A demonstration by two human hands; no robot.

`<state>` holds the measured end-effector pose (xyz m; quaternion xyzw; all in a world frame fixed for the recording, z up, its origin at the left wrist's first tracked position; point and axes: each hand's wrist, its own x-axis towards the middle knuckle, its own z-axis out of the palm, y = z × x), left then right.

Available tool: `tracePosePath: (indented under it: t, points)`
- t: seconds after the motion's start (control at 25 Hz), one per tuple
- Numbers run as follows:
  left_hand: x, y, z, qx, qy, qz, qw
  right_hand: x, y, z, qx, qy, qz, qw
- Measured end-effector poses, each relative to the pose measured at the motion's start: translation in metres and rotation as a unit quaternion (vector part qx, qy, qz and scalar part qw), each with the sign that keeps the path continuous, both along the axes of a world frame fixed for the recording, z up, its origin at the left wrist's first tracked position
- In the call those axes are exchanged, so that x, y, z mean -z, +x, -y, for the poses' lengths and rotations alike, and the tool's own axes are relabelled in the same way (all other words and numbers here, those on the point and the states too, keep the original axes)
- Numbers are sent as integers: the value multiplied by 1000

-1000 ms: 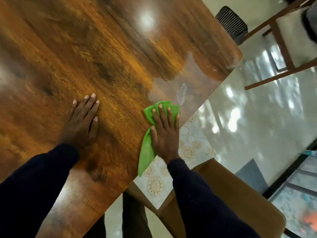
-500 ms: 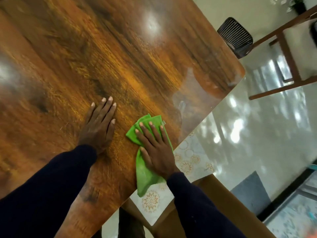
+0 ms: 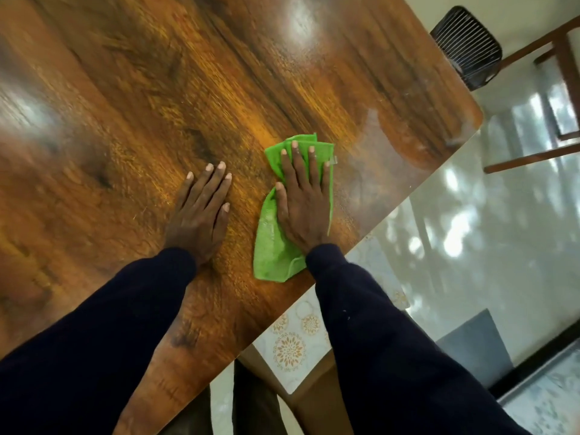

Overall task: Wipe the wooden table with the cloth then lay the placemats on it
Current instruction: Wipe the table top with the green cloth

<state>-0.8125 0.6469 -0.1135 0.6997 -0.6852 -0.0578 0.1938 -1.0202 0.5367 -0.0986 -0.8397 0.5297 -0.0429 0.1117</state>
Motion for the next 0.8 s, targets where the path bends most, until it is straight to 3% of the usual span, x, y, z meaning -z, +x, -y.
tracePosePath:
  t: [0.24, 0.44, 0.68, 0.8]
  points:
    - [1, -1, 1, 1, -20, 1, 1000, -7, -29, -90, -77, 59, 27, 995]
    - [1, -1, 0, 2, -28, 0, 1000, -6, -53, -101, -35, 55, 28, 997]
    - [3, 1, -1, -1, -26, -7, 1000, -2, -22, -109, 52, 23, 8, 998]
    - [6, 2, -2, 3, -35, -13, 999, -3, -5, -122, 23, 21, 22, 999]
